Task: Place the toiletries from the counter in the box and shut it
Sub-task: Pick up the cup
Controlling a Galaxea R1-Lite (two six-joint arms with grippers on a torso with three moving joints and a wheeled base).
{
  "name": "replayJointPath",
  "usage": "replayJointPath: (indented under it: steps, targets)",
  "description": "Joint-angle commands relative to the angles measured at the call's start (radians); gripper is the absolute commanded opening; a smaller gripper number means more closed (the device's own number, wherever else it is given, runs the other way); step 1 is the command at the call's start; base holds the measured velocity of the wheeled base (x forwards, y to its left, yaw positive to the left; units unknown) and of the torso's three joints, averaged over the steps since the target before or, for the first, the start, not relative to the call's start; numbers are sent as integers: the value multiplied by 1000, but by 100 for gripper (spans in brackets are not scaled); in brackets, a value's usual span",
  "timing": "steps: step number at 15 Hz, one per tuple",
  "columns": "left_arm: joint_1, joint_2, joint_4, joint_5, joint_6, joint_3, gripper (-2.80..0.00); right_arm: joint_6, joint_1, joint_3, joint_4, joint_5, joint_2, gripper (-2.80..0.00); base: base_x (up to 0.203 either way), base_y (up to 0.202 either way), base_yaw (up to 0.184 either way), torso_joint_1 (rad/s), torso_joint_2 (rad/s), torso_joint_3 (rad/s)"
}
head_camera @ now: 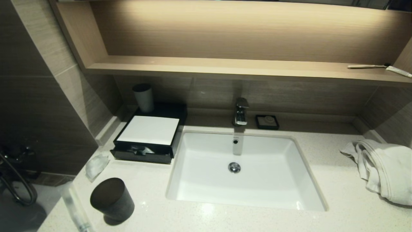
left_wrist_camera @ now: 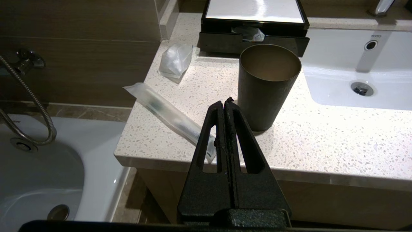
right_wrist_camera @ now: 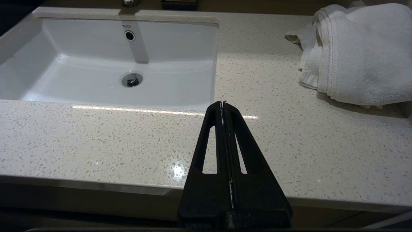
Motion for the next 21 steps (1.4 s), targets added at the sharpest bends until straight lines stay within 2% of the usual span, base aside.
replayJointPath:
  steps: [1, 21]
  targets:
    - [0, 0, 0, 0, 0, 0, -280, 0, 0, 0, 0, 1, 0, -280, 0, 0, 0, 0, 0, 0]
    - [0, 0, 3, 0, 9, 0, -280, 0, 0, 0, 0, 1, 0, -280, 0, 0, 0, 0, 0, 0]
